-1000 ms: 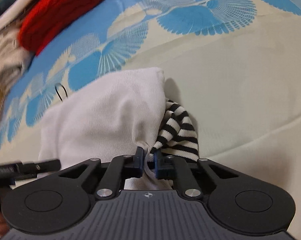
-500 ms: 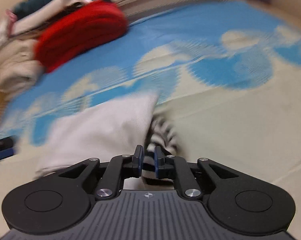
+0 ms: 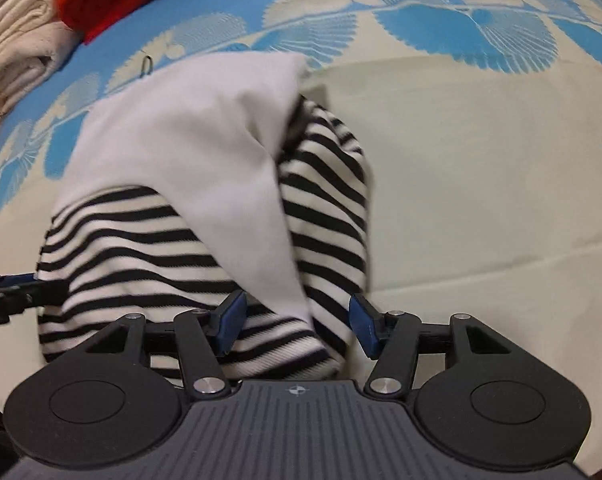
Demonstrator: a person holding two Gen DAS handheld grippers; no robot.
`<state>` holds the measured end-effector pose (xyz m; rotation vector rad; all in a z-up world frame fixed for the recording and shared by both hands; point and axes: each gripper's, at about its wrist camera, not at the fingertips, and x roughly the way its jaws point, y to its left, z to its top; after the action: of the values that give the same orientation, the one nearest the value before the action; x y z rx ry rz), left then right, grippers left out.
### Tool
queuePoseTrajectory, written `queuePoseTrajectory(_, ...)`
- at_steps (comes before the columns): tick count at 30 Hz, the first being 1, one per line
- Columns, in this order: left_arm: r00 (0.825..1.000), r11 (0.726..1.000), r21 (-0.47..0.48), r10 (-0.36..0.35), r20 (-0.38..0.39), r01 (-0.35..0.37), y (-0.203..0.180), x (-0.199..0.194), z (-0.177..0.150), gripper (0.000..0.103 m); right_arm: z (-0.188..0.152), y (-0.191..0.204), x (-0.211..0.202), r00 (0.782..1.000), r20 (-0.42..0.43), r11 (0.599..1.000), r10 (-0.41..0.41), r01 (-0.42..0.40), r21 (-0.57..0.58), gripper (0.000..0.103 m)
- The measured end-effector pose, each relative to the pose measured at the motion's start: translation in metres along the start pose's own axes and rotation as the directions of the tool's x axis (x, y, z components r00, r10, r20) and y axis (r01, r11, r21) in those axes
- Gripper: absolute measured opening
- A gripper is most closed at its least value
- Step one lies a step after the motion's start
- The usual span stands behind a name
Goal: Fold small clothes
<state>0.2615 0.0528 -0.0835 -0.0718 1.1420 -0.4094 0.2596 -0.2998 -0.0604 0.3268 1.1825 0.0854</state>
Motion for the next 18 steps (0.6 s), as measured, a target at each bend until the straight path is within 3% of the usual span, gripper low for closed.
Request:
queuePoseTrajectory(8,1.000,0.999,-0.030,0.011,-0.018,-0.012,0.002,0.002,0.006,0.084,-0.004,-0.004,0.007,0.998,-0.047,0.999,-0.033,0.032,-0.022,0.056)
queuePoseTrajectory(9,1.000,0.999,-0.044,0.004,-0.027,-0.005,0.005,0.004,0.006,0.084,-0.004,-0.003,0.009,0.998,-0.051,0.999,-0.029,0.028,-0.026,0.050)
queuePoseTrajectory(10,0.999,0.998,-0.060,-0.007,-0.036,0.005,0.007,0.006,0.006,0.083,-0.003,-0.002,0.010,0.998,-0.053,0.999,-0.020,0.019,-0.031,0.034)
queuePoseTrajectory(12,0.998,0.995,-0.087,-0.048,-0.050,0.043,0.010,0.009,0.005,0.068,-0.004,0.001,0.008,0.999,-0.037,0.999,-0.008,0.006,-0.052,0.004)
queuePoseTrajectory(15,0.996,0.995,-0.070,-0.072,-0.053,0.068,0.008,0.007,0.005,0.060,0.000,0.002,-0.001,0.999,0.031,0.998,-0.030,0.032,-0.062,0.003)
queuePoseTrajectory(18,0.996,0.996,-0.063,-0.068,-0.060,0.064,0.009,0.007,0.004,0.061,0.001,-0.003,0.000,0.997,0.026,0.996,-0.076,0.077,-0.050,0.000)
